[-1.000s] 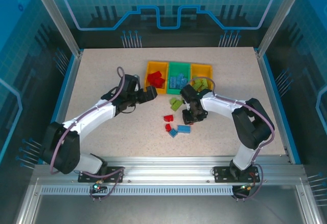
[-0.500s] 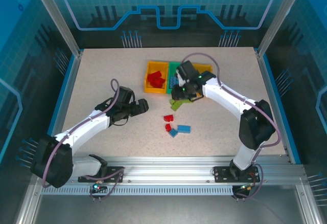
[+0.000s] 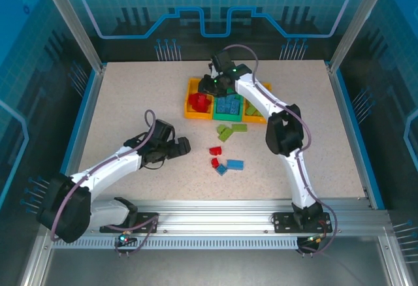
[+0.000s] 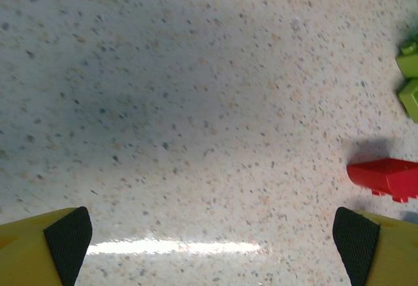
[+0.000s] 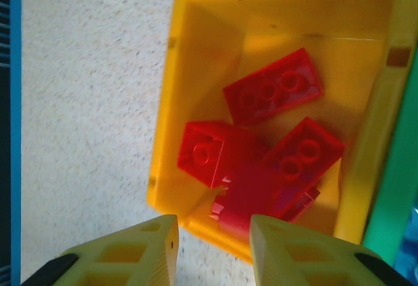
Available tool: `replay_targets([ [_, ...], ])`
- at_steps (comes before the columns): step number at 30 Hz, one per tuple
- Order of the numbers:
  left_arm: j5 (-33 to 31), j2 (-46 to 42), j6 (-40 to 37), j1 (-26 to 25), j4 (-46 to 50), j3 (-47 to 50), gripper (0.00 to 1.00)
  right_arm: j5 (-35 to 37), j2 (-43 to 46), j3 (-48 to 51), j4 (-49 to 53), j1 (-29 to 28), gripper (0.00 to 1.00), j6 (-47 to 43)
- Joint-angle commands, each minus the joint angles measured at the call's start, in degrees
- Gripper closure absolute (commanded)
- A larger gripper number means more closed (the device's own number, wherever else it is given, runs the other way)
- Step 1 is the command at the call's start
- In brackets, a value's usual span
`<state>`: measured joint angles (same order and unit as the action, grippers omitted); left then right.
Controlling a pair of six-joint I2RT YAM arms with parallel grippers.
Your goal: Sort the legos into containers by color
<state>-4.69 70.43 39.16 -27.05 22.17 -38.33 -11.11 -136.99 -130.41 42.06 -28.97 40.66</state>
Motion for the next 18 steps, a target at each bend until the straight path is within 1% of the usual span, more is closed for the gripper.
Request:
replay_targets([
  [1,0.5,0.3,4.0,-3.2,1.8,-0.2,0.01,0.6,-4.3,-6.0,5.8,1.3,0.57,2.5],
  [3,0.1,0.6,4.9,-6.0,1.1,-0.4,0.01,0.1,-5.2,-6.5,5.3,1.4,0.50,2.7],
  [5,-0.5,1.6,6.1,-8.6,1.3,-1.3,0.01,-0.7,-5.2,-6.4,4.7,1.3,0.38,2.7],
  [8,0.0,2.9,8.2,-11.6,0.8,-2.4,0.01,-1.6,-3.8,-5.5,4.2,0.9,0.32,1.6],
  [11,0.4,5.1,10.0,-14.9,-0.1,-4.3,0.01,-1.8,-0.9,-2.9,3.3,0.3,0.22,0.8],
  [14,1.6,8.4,11.6,-17.4,-0.8,-6.8,0.01,-1.7,3.3,1.8,1.7,0.2,0.18,0.6],
  [18,3.3,12.9,14.3,-19.5,-3.2,-9.5,0.01,-1.5,10.7,9.0,-0.7,0.3,0.17,-0.2],
])
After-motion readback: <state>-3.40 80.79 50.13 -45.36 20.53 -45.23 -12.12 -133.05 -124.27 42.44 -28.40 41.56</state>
